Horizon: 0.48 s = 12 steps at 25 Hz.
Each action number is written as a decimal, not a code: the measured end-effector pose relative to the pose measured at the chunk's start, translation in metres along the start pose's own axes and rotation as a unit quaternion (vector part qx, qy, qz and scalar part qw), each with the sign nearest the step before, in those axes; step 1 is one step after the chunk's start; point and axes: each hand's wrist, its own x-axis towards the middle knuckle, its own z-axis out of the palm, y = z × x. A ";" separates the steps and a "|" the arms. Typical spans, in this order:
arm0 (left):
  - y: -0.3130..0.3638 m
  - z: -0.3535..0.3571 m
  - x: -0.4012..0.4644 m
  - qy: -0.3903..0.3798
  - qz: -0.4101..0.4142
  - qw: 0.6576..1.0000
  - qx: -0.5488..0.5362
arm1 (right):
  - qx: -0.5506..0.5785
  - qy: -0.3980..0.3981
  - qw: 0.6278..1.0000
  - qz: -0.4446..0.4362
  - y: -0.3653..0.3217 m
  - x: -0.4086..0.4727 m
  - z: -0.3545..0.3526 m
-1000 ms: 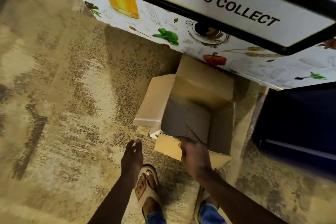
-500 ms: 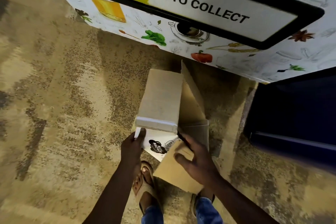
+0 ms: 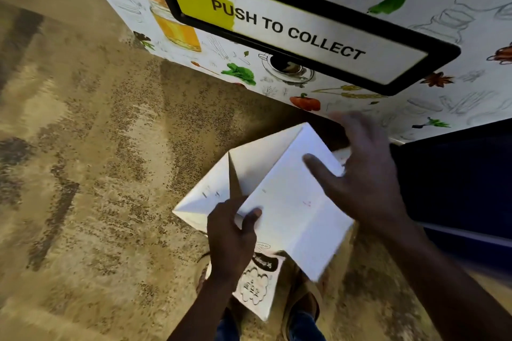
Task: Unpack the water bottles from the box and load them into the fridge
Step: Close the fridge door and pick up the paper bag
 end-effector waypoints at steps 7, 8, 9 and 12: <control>-0.002 0.001 -0.012 0.010 0.131 0.989 0.066 | -0.136 -0.284 0.948 0.036 0.034 0.058 0.045; -0.009 0.000 -0.012 0.011 0.132 0.989 0.070 | -0.146 -0.279 0.949 0.017 0.036 0.055 0.042; -0.015 -0.001 -0.014 0.007 0.139 0.987 0.077 | -0.165 -0.285 0.944 0.000 0.036 0.051 0.038; -0.025 -0.006 -0.023 -0.041 0.177 0.977 0.109 | -0.271 -0.349 0.895 -0.057 0.032 0.030 0.030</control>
